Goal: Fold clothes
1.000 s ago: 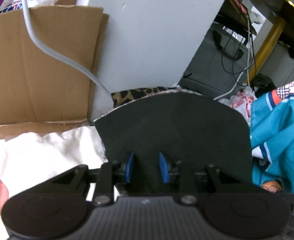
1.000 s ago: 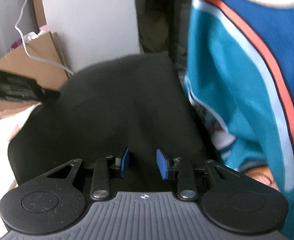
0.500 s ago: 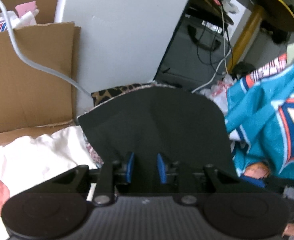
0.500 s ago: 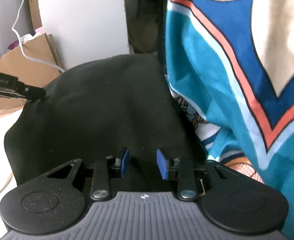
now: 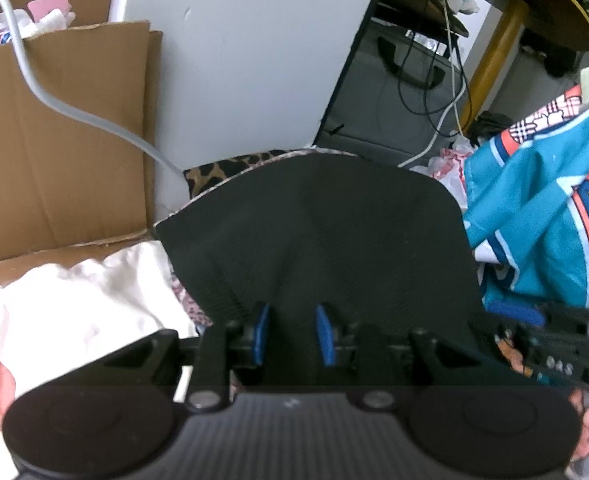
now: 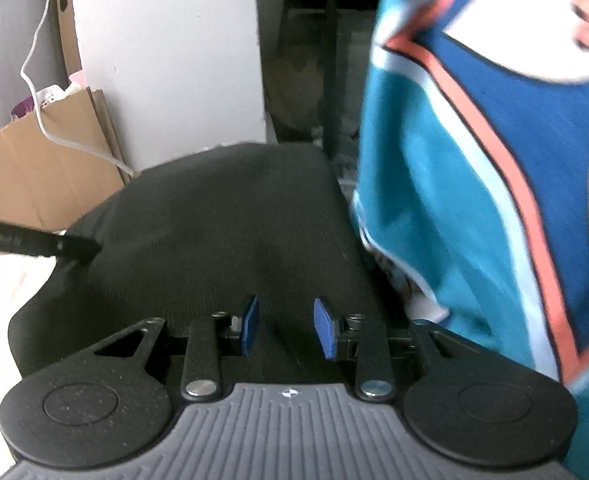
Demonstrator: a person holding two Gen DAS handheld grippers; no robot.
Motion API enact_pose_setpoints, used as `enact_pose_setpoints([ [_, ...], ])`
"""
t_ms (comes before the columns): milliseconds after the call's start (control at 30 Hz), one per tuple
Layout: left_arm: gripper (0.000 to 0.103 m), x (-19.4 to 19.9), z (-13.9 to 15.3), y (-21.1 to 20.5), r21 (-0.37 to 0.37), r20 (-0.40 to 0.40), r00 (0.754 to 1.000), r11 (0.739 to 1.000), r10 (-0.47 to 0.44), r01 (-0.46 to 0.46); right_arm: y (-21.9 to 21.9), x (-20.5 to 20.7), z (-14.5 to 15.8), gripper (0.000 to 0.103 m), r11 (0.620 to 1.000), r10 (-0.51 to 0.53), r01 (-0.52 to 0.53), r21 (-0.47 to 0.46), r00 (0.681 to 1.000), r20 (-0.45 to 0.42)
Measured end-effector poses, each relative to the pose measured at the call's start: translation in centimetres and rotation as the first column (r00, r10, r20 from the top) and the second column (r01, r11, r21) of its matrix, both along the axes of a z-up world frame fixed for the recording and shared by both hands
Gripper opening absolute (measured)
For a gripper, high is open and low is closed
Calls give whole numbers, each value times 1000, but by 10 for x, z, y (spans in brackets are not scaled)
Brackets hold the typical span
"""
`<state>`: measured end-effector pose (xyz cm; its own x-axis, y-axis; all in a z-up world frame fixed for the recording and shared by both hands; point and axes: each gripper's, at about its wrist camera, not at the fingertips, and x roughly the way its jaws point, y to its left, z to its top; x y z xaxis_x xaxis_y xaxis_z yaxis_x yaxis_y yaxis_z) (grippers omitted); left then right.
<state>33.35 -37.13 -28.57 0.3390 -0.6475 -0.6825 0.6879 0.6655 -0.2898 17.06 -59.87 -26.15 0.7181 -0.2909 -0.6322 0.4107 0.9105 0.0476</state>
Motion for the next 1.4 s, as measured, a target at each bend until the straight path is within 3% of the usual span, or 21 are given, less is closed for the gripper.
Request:
enact_pose_setpoints([
  [233,28,4,0,4,-28,-36,999,1000,8,-9,-1,45,23,38,998,17,-13,-65,998,64],
  [433,27,16,15,22,-142,-78,996,988,50,-60,-3,79,36,38,997,13,-5,-80,996,93],
  [700,27,29,10,14,-116,-102,990,988,93,-105,-2,106,35,36,988,18,-7,-151,997,71],
  [867,27,27,2,11,-111,-94,991,988,98,-109,-16,121,30,36,989,-17,27,-148,998,67],
  [1000,27,27,-2,11,-118,-90,992,988,93,-103,-29,129,14,35,989,-30,31,-145,1000,8],
  [1233,27,27,-4,12,-122,-86,993,988,85,-95,-42,123,-9,35,977,-104,86,-194,991,-84],
  [1400,26,27,2,15,-121,-102,991,988,87,-99,-33,110,0,35,978,-88,77,-192,995,-48],
])
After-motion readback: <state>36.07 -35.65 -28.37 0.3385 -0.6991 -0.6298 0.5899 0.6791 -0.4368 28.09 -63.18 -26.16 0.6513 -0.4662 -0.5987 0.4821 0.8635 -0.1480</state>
